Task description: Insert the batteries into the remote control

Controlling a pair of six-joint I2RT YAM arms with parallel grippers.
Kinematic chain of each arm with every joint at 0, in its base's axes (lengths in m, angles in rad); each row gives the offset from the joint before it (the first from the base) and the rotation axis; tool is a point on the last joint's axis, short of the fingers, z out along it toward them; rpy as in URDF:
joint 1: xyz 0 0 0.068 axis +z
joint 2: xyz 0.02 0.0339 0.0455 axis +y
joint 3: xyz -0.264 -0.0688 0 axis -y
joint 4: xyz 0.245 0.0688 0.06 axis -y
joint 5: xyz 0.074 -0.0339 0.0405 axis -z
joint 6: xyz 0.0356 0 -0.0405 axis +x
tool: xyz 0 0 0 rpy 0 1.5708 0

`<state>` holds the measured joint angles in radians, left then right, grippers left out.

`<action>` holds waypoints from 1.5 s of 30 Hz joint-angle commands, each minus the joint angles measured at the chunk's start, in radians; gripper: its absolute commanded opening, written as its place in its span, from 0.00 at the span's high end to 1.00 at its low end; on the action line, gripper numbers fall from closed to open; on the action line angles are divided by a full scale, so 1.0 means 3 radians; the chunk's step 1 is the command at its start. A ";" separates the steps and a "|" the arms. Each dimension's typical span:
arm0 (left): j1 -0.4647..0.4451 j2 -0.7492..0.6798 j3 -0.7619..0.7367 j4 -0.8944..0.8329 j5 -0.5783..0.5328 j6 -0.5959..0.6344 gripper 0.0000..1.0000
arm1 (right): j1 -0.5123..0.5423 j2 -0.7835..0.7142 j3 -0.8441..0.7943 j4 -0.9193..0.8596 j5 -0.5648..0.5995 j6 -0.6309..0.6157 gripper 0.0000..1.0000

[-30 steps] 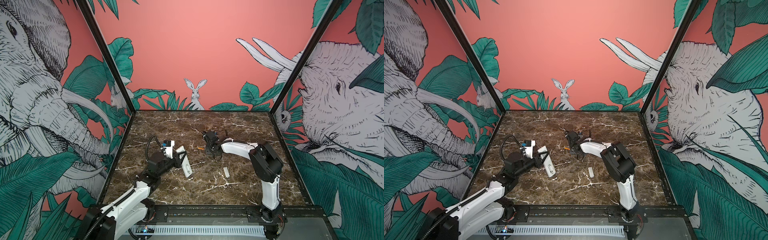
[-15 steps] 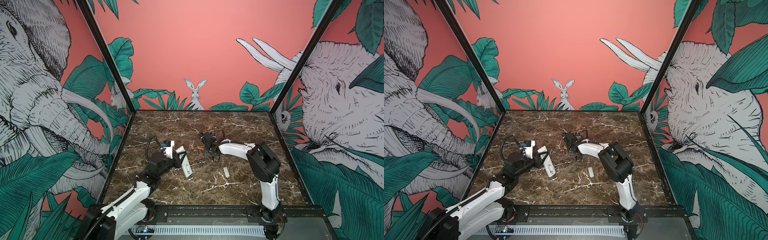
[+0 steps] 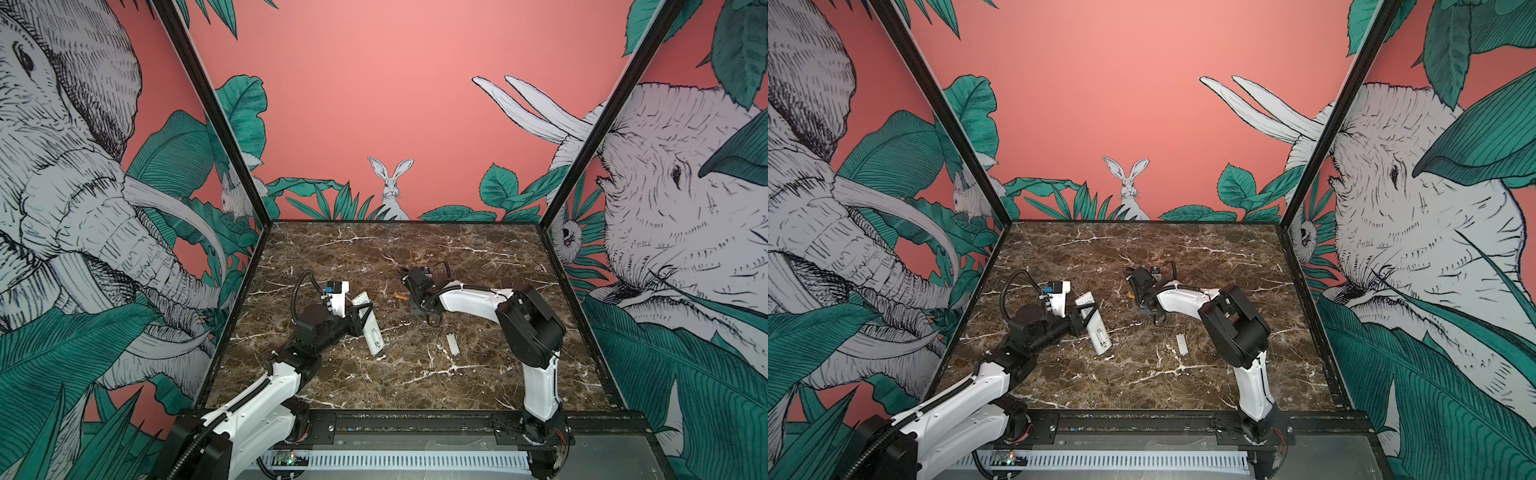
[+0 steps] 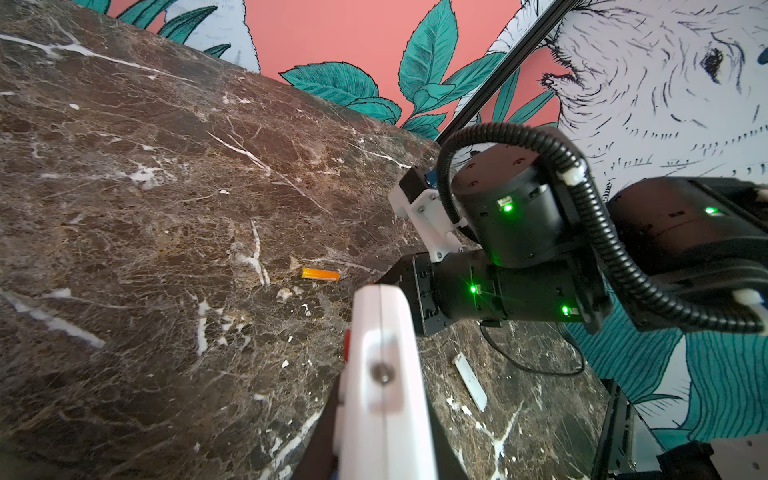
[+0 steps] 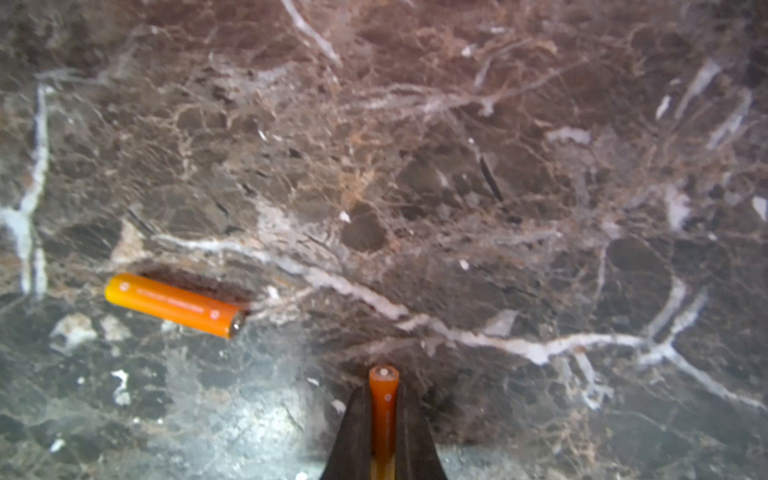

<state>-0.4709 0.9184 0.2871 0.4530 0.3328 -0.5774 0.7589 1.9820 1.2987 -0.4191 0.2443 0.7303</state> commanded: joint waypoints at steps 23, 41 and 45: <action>-0.0015 -0.0247 0.0051 -0.0380 0.0412 0.0028 1.00 | 0.0579 -0.0823 -0.0808 -0.0454 -0.0355 -0.0280 0.95; -0.0016 -0.0231 -0.0026 -0.0296 0.0417 0.0150 1.00 | 0.0826 -0.0839 -0.0843 -0.0740 -0.0219 -0.0204 0.90; -0.0017 -0.0256 -0.0036 -0.0284 0.0414 0.0151 1.00 | 0.0828 -0.0785 -0.0805 -0.0761 -0.0249 -0.0217 0.86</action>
<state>-0.4709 0.8562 0.2871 0.3416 0.4412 -0.5453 1.0016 1.7512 1.0485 -0.5915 0.1612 0.6525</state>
